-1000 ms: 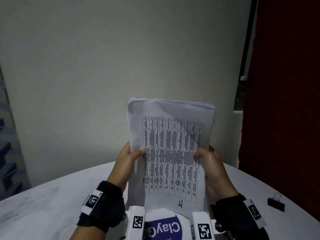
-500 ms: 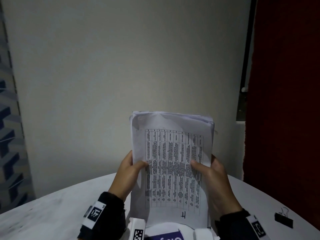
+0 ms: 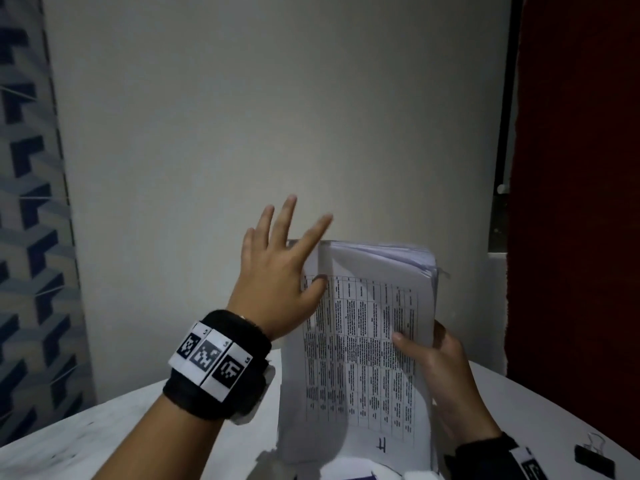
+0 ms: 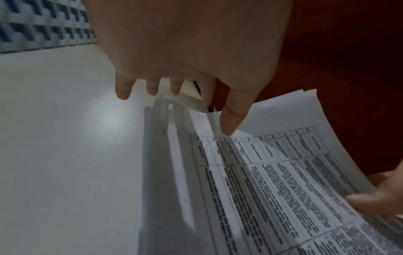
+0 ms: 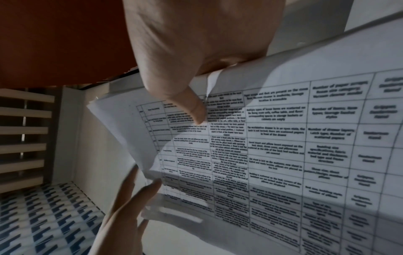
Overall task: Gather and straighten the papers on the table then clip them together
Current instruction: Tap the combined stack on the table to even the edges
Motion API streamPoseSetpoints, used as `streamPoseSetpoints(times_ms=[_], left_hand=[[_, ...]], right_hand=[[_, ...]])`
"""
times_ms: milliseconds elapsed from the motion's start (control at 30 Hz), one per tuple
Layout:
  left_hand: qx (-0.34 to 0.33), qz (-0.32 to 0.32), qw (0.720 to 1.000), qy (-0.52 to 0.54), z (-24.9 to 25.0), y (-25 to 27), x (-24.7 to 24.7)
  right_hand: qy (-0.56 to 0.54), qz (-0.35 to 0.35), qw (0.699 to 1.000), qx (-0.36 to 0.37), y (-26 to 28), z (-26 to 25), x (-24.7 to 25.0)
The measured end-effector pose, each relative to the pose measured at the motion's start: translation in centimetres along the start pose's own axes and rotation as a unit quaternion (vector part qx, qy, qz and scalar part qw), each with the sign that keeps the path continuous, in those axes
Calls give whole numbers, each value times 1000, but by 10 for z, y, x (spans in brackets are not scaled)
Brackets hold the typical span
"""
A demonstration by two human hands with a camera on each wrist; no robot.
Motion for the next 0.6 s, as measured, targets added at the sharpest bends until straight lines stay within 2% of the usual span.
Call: streamPoseSetpoints(times_ms=[67,167,333,533,600], left_hand=[[-6,-5,1000,-26,-3,0,-1],[-13,17,1000,5,1,3,-1],[-106,7,992,65,36,-1,-1],[-125,-17,989,74,59,-13,-1],[-100,2,993,57,61,-14,-1]], right_hand=[[8,-10,1000,5,1,-3,0],[14,-22,1000,8,2,-5,-3],[14,-8,1000,23,3,-1,-4],[27,26,997,60,1,0,-8],[42,36,996,75,1,1,-8]])
Point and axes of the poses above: each hand's wrist, its own y-axis away from the middle knuckle, its own x-axis out of the back of the hand, z = x × y, the point moved 1 cm from there along -y, towards the middle knuckle, and after that the axes turned 2 degrees about x, right-handed, at the moved point
